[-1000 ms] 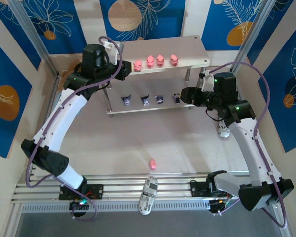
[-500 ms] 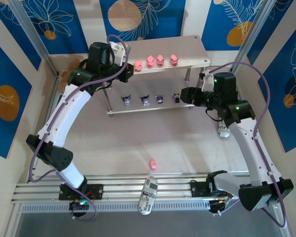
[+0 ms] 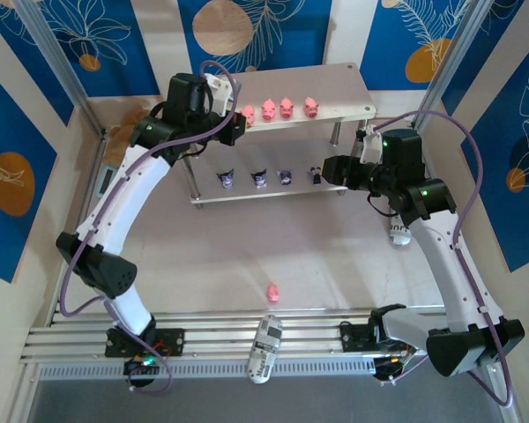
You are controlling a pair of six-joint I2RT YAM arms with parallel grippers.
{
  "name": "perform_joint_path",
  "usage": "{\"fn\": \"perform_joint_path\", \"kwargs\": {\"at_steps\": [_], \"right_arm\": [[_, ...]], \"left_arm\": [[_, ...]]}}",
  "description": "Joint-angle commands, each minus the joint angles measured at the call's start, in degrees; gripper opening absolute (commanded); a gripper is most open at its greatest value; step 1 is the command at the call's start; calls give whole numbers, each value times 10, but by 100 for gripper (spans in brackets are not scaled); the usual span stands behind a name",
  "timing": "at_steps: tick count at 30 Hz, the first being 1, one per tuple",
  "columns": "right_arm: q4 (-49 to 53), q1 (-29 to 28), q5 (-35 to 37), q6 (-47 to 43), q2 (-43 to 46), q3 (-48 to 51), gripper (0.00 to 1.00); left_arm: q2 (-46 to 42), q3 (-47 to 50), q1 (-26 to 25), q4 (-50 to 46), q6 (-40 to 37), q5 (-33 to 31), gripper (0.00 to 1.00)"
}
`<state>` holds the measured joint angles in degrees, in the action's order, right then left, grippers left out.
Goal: Place and organize the plastic toys onto the shelf
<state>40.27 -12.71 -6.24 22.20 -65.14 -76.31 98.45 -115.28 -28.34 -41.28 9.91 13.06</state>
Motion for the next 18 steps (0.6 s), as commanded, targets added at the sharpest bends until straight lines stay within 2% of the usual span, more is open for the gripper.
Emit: {"fn": "perform_joint_path", "kwargs": {"at_steps": [1,18], "right_arm": [[-2,3,-7,-4,7,3,64],[1,8,-3,-9,11,6,64]], "left_arm": [[7,-23,-8,6,-8,6,3],[28,-43,-8,21,-3,4,4]]}}
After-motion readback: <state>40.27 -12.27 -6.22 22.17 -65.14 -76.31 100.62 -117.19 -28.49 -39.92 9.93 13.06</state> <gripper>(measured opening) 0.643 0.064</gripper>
